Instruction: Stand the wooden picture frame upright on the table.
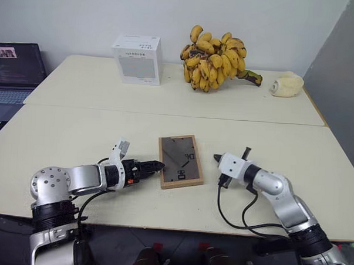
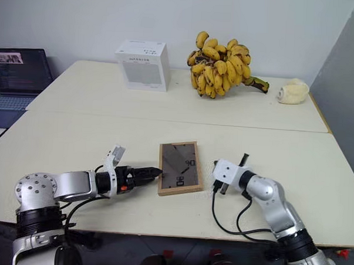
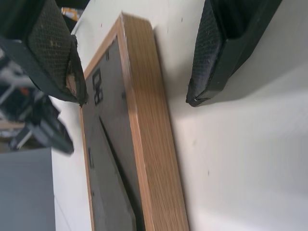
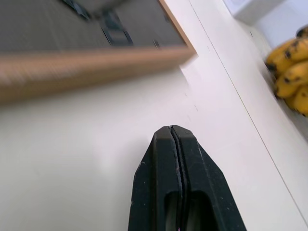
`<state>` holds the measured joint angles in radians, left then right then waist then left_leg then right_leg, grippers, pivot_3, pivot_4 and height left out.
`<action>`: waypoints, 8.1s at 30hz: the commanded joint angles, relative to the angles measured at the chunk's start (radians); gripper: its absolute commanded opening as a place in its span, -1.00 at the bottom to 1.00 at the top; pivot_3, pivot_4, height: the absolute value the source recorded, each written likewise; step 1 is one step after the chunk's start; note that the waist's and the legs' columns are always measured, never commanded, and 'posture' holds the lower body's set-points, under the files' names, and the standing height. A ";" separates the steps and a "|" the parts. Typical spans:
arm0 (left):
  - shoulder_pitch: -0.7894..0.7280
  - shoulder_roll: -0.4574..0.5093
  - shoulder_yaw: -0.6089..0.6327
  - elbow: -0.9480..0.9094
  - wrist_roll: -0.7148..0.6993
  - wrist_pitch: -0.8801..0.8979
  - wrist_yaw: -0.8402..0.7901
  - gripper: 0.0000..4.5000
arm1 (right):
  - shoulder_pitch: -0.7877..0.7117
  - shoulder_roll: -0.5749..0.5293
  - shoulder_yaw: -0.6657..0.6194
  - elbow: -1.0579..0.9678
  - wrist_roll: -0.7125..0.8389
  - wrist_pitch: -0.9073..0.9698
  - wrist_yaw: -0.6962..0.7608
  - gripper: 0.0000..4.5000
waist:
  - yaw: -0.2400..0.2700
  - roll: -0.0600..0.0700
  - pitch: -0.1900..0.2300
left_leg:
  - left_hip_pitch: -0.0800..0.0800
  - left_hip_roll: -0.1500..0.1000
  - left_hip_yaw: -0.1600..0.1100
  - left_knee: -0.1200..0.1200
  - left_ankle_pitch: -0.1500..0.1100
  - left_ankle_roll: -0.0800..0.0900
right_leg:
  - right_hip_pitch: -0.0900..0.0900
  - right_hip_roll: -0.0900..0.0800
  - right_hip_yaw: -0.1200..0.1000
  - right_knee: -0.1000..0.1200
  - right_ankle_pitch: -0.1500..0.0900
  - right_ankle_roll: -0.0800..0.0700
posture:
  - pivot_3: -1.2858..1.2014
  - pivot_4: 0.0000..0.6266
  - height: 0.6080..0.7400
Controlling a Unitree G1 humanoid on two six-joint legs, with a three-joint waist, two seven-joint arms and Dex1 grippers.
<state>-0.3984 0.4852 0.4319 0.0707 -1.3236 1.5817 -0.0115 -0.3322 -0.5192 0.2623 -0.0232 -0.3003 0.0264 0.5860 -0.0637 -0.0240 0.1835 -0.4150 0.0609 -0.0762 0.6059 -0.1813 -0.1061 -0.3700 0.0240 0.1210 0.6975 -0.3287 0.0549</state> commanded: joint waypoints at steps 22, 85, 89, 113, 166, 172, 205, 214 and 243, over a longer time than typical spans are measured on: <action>-0.054 -0.038 -0.102 0.132 -0.029 0.033 0.104 0.55 | -0.053 0.210 0.111 -0.033 -0.060 0.049 -0.052 -1.00 | 0.031 0.000 -0.003 | 0.000 -0.002 0.000 0.001 0.000 0.000 | 0.001 -0.002 -0.001 -0.001 0.000 0.001 | 0.03 -0.52 1.00; -0.120 0.135 -0.184 -0.259 0.387 -0.675 -0.699 -0.41 | -0.267 0.074 -0.358 -0.351 0.624 0.641 0.070 -1.00 | 0.013 0.000 0.005 | -0.016 -0.001 -0.001 -0.008 0.000 0.000 | -0.010 -0.002 -0.002 -0.016 0.004 -0.003 | 0.03 -0.52 1.00; -0.127 0.137 -0.185 -0.276 0.390 -0.674 -0.703 -0.41 | -0.334 0.136 -0.382 -0.413 0.744 0.756 0.018 -1.00 | 0.013 0.000 0.005 | -0.019 -0.001 -0.001 -0.009 0.000 0.000 | -0.014 -0.002 -0.003 -0.015 0.004 -0.003 | 0.03 -0.52 1.00; -0.160 0.079 -0.294 -0.287 0.421 -0.678 -0.740 -0.41 | -0.447 0.311 -0.226 -0.293 0.751 0.696 -0.115 -0.01 | 0.009 0.000 0.005 | -0.019 0.000 -0.001 -0.007 0.000 0.000 | -0.015 -0.002 -0.004 -0.009 0.004 -0.003 | 0.03 -0.52 1.00; -0.339 0.021 -0.340 0.009 0.630 -0.771 -0.843 -0.41 | -0.348 0.150 -0.222 -0.333 0.690 0.691 -0.133 0.67 | 0.007 0.000 0.005 | -0.019 0.000 -0.001 0.000 0.000 0.000 | -0.017 0.000 -0.003 0.001 0.003 -0.004 | 0.03 -0.52 1.00; -0.357 0.007 -0.355 0.049 0.654 -0.793 -0.850 -0.41 | -0.393 0.201 -0.215 -0.334 0.690 0.698 -0.155 0.67 | 0.007 0.000 0.005 | -0.019 0.000 -0.001 0.000 0.000 0.000 | -0.017 0.000 -0.003 0.001 0.003 -0.004 | 0.03 -0.52 1.00; -0.416 -0.043 -0.363 0.091 0.690 -0.787 -0.889 -0.41 | -0.400 0.226 -0.234 -0.351 0.686 0.697 -0.175 0.67 | 0.007 0.000 0.005 | -0.019 0.000 -0.002 0.002 0.001 0.000 | -0.017 0.000 -0.003 0.002 0.003 -0.004 | 0.03 -0.52 1.00; -0.498 -0.054 -0.372 0.298 0.778 -0.894 -0.913 -0.41 | -0.365 0.225 -0.277 -0.437 0.717 0.761 -0.215 0.67 | 0.007 0.000 0.005 | -0.019 -0.001 -0.002 0.002 0.001 0.000 | -0.017 0.000 -0.004 0.003 0.003 -0.004 | 0.03 -0.52 1.00; -0.298 0.064 -0.292 -0.111 0.622 -0.395 -0.815 -0.41 | -0.206 -0.269 -0.138 -0.130 0.218 0.027 -0.022 0.67 | 0.007 0.000 0.005 | -0.019 -0.001 -0.002 0.002 0.000 0.001 | -0.017 0.000 -0.003 0.002 0.003 -0.003 | 0.03 -0.52 1.00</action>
<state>-0.6827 0.5271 0.0717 0.0560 -0.6227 1.0955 -0.8433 -0.5519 -0.7646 0.1082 -0.1725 0.0126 0.2317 0.5890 -0.0572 -0.0238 0.1881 -0.4343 0.0603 -0.0779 0.6083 -0.1809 -0.1055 -0.3868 0.0239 0.1178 0.6990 -0.3256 0.0515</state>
